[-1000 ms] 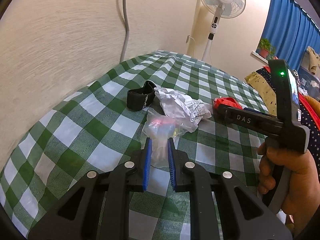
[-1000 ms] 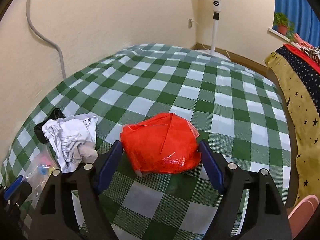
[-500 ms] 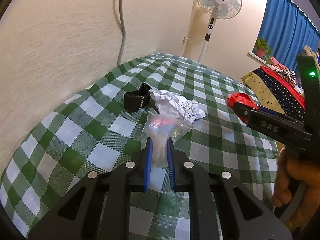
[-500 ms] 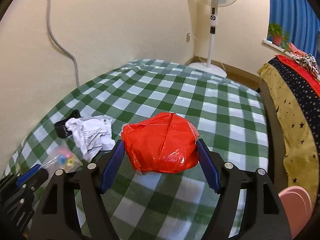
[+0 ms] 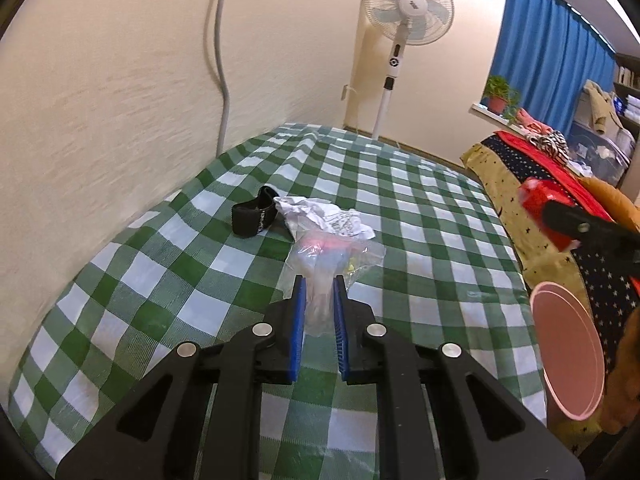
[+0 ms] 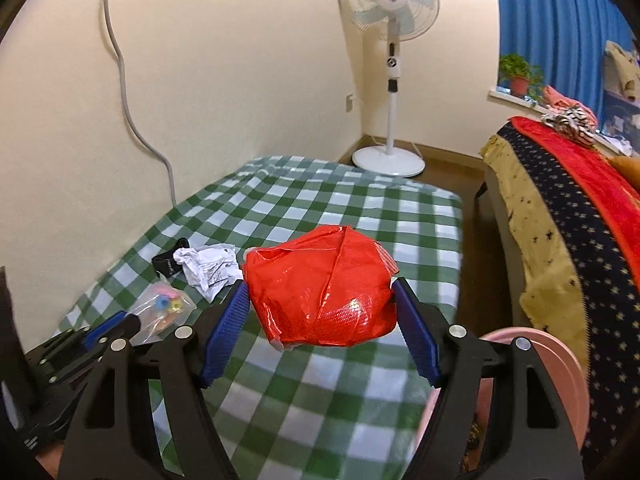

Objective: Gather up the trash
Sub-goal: 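Carry the clear bag and red packet over the pink bin with both tools, then open both tools to drop the clear bag and red packet into the bin, then move the left tool to the black strap while the right tool approaches the white paper, then grasp the black strap with the left tool while the right tool grasps the crumpled white paper, then carry the black strap and white paper over the pink bin with both tools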

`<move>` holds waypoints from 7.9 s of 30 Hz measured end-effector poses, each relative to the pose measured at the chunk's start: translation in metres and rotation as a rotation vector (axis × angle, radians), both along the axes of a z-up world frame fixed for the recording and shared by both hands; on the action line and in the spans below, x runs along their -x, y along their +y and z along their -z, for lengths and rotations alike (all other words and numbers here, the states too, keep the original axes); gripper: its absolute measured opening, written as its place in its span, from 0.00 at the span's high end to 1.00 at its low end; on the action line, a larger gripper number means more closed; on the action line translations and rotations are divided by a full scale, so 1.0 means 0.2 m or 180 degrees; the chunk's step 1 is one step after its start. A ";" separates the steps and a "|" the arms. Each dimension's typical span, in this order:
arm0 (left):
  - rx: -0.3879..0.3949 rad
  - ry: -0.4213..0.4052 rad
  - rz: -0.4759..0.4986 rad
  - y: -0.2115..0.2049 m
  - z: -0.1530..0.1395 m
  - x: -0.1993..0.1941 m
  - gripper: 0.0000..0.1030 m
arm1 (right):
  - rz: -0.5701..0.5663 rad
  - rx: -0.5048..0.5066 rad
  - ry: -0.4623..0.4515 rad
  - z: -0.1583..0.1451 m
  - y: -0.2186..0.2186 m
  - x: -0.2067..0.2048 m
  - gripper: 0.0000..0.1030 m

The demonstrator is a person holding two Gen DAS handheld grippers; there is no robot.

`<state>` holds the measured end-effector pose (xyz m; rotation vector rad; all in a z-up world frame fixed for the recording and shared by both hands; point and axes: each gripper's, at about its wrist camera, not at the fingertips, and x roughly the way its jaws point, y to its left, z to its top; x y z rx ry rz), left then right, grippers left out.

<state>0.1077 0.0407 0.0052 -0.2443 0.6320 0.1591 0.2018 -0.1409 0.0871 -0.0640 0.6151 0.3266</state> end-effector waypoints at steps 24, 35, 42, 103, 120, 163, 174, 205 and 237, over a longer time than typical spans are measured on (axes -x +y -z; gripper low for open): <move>-0.0154 -0.0159 0.0479 -0.24 -0.12 0.19 0.87 | 0.0512 -0.0141 -0.0130 -0.13 -0.46 0.43 0.30; -0.0192 -0.0129 0.0614 -0.34 -0.08 0.16 0.87 | 0.0740 -0.0180 -0.0065 -0.04 -0.56 0.40 0.30; -0.0222 -0.0084 0.0692 -0.40 -0.06 0.13 0.87 | 0.0937 -0.0124 -0.0116 -0.03 -0.65 0.37 0.30; -0.0073 -0.0012 0.1735 -0.99 -0.06 -0.10 0.70 | 0.1749 -0.0251 -0.0230 -0.02 -1.00 0.31 0.19; -0.0017 -0.0212 0.1048 -0.52 -0.12 -0.07 0.75 | 0.1023 -0.0315 -0.0301 -0.01 -0.62 0.28 0.50; 0.0205 -0.0129 -0.0632 0.42 0.08 -0.33 0.90 | -0.0540 -0.0855 0.0648 0.52 0.55 -0.51 0.40; 0.0489 0.0068 -0.0498 0.46 0.17 -0.47 0.90 | -0.0607 -0.0761 0.0903 0.57 0.62 -0.59 0.44; 0.0565 0.0211 -0.0353 0.44 0.23 -0.52 0.88 | -0.0567 -0.0745 0.0710 0.53 0.57 -0.51 0.90; 0.0373 -0.0049 0.0128 0.18 -0.09 -0.24 0.97 | -0.0095 -0.0576 0.0122 0.06 0.10 0.00 0.93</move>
